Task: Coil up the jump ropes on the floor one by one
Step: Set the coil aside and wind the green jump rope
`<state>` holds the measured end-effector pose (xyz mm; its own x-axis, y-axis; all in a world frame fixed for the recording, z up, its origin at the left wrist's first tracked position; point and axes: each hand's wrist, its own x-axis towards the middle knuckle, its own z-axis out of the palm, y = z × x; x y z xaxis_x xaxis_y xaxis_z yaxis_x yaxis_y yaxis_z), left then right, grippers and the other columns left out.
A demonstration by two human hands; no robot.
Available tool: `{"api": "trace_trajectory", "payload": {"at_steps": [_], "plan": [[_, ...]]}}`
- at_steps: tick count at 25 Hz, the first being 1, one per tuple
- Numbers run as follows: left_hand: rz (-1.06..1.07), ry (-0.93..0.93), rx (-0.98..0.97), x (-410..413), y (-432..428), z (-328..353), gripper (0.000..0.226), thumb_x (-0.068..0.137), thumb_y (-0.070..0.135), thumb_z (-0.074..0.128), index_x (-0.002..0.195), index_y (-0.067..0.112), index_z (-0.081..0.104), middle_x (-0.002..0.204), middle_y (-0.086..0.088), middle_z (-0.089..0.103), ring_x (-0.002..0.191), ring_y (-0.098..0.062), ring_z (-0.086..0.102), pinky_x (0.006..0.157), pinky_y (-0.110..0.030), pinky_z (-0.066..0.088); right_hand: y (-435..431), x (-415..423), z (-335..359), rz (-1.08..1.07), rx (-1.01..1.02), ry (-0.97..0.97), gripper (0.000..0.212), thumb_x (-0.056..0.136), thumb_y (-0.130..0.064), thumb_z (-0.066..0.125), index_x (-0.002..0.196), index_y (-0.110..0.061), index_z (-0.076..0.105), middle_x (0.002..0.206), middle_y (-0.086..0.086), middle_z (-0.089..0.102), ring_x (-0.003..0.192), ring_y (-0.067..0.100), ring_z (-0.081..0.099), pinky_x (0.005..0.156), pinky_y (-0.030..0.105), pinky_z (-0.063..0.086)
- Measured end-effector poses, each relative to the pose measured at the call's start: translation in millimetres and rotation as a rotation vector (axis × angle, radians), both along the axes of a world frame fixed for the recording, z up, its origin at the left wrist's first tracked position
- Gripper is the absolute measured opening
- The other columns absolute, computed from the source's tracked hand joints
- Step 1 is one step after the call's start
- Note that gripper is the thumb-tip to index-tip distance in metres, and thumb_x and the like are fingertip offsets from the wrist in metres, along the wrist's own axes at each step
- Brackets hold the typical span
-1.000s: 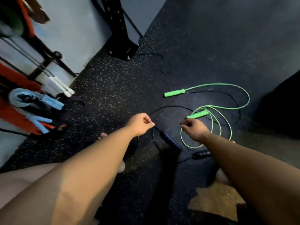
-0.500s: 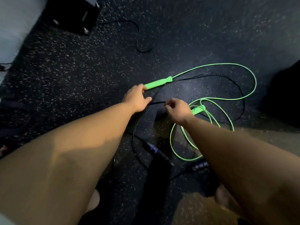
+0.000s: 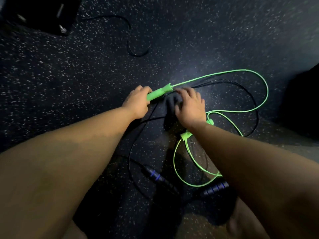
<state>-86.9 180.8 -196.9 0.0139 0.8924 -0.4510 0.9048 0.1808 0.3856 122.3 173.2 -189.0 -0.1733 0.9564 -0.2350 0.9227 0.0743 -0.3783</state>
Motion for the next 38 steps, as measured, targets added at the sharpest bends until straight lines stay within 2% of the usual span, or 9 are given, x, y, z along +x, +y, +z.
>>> {"api": "trace_trajectory", "payload": {"at_steps": [3, 7, 10, 15, 20, 25, 29, 32, 38], "plan": [[-0.022, -0.087, -0.02, -13, -18, 33, 0.035, 0.099, 0.012, 0.061, 0.132, 0.021, 0.053, 0.125, -0.004, 0.056, 0.112, -0.026, 0.056, 0.092, -0.034, 0.042, 12, 6, 22, 0.028, 0.068, -0.059, 0.069, 0.092, -0.029, 0.053, 0.155, -0.03, 0.024, 0.161, 0.007, 0.024, 0.139, 0.036, 0.031, 0.108, 0.052, 0.032], [-0.052, -0.119, -0.123, -27, -45, 92, 0.031, 0.098, 0.018, 0.062, 0.126, 0.028, 0.052, 0.112, 0.0, 0.064, 0.098, -0.023, 0.061, 0.082, -0.033, 0.046, 6, 5, 72, 0.037, 0.284, 0.08, 0.031, 0.092, -0.035, 0.056, 0.116, -0.017, 0.049, 0.12, 0.006, 0.053, 0.111, 0.032, 0.053, 0.09, 0.045, 0.037], [-0.062, -0.136, -0.122, -34, -70, 143, 0.026, 0.088, 0.024, 0.067, 0.108, 0.035, 0.056, 0.105, 0.003, 0.071, 0.092, -0.019, 0.067, 0.087, -0.039, 0.055, -11, 8, 114, -0.028, 0.261, 0.261, 0.035, 0.09, -0.038, 0.062, 0.114, -0.02, 0.043, 0.099, -0.003, 0.064, 0.092, 0.028, 0.062, 0.082, 0.041, 0.041], [-0.172, -0.034, -0.066, -40, -109, 237, 0.018, 0.086, 0.025, 0.068, 0.1, 0.032, 0.06, 0.101, 0.008, 0.072, 0.091, -0.015, 0.068, 0.085, -0.037, 0.055, -59, 10, 170, 0.274, 0.266, -0.038, 0.027, 0.103, -0.041, 0.044, 0.113, -0.024, 0.062, 0.11, 0.003, 0.056, 0.108, 0.032, 0.051, 0.088, 0.046, 0.039], [-0.153, 0.162, -0.022, -53, -153, 319, 0.017, 0.085, 0.034, 0.07, 0.094, 0.031, 0.056, 0.096, 0.0, 0.066, 0.085, -0.021, 0.061, 0.074, -0.033, 0.048, -98, 6, 247, 0.368, 0.222, 0.034, 0.027, 0.104, -0.033, 0.044, 0.104, -0.017, 0.065, 0.111, 0.006, 0.066, 0.105, 0.032, 0.058, 0.088, 0.042, 0.042], [-0.037, -0.27, 0.063, -28, -186, 367, 0.029, 0.099, 0.047, 0.061, 0.095, 0.019, 0.068, 0.082, 0.006, 0.075, 0.077, -0.01, 0.066, 0.074, -0.028, 0.048, -123, -17, 336, 0.466, 0.166, 0.255, 0.029, 0.103, -0.034, 0.053, 0.092, -0.011, 0.066, 0.072, 0.001, 0.06, 0.068, 0.022, 0.056, 0.064, 0.033, 0.04], [0.049, -0.595, 0.133, -14, -197, 391, 0.028, 0.109, 0.021, 0.045, 0.089, 0.017, 0.064, 0.059, 0.009, 0.059, 0.075, -0.014, 0.07, 0.075, -0.032, 0.046, -125, -7, 392, 0.502, 0.15, 0.378, 0.017, 0.096, -0.033, 0.066, 0.095, -0.017, 0.073, 0.07, -0.009, 0.063, 0.061, 0.004, 0.054, 0.061, 0.021, 0.041], [0.041, -0.617, 0.142, -16, -195, 404, 0.031, 0.11, 0.013, 0.038, 0.092, 0.015, 0.063, 0.056, 0.008, 0.05, 0.073, -0.014, 0.073, 0.076, -0.03, 0.046, -117, 23, 396, 0.32, -0.037, 0.592, 0.015, 0.095, -0.024, 0.068, 0.089, -0.011, 0.07, 0.067, -0.002, 0.061, 0.061, 0.011, 0.056, 0.066, 0.034, 0.048], [0.208, -0.97, -0.147, 12, -189, 413, 0.036, 0.108, 0.04, 0.04, 0.098, 0.015, 0.064, 0.068, 0.0, 0.058, 0.066, -0.021, 0.063, 0.069, -0.032, 0.049, -122, -8, 393, 0.378, 0.004, 0.769, 0.007, 0.093, -0.014, 0.07, 0.087, -0.012, 0.069, 0.063, -0.01, 0.063, 0.053, -0.002, 0.051, 0.055, 0.016, 0.041]]}}
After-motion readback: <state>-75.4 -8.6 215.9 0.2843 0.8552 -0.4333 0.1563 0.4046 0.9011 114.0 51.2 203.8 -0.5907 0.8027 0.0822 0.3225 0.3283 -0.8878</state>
